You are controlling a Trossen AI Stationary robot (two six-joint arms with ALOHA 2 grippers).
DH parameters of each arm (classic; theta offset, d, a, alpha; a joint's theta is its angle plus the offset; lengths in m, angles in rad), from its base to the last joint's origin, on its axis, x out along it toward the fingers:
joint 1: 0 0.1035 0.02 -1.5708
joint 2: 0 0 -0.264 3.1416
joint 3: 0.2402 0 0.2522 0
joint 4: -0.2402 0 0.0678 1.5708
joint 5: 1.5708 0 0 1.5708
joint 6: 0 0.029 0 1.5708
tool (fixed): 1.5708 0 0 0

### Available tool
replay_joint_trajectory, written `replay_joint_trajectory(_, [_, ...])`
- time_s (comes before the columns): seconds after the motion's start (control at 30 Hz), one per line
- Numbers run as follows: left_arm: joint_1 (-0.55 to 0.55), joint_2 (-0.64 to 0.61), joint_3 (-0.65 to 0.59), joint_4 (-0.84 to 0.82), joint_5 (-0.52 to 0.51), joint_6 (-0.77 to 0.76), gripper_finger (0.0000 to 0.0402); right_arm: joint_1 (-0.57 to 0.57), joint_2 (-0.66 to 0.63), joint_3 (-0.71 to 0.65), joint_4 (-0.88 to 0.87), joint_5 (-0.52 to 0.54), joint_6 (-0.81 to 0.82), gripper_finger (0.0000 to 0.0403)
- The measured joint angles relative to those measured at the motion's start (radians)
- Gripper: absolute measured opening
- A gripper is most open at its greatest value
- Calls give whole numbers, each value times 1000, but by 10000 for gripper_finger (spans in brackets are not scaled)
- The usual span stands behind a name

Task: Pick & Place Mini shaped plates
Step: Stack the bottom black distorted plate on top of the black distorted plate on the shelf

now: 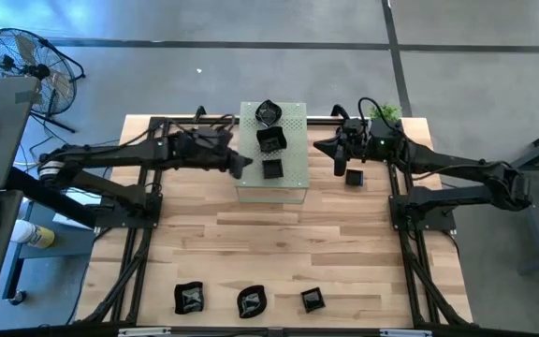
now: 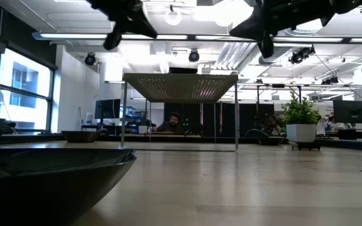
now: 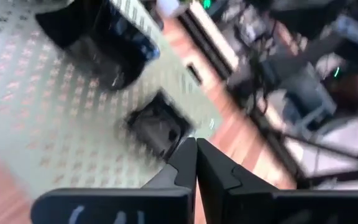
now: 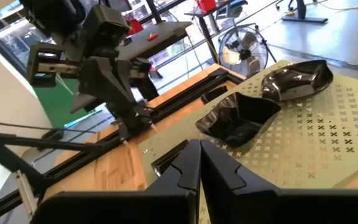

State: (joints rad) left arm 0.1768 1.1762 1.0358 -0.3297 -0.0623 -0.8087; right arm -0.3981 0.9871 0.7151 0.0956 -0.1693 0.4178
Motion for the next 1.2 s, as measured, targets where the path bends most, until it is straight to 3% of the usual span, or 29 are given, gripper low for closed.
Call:
replay_joint_trajectory(0.2, [-63, -43, 0, -202, 81, 169, 1, 8, -46, 0, -85, -13, -10, 3])
replay_joint_trajectory(0.5, [-292, -33, -1, -446, 169, 331, 3, 85, -104, 0, -187, 49, -35, 3])
replay_joint_trajectory(0.83, [-569, -1, -1, -597, 218, 190, 3, 129, -103, 0, -188, 137, -35, 3])
replay_joint_trajectory(1.2, [-809, 157, -1, -484, 240, 40, 3, 131, -103, 0, -189, 168, -40, 5])
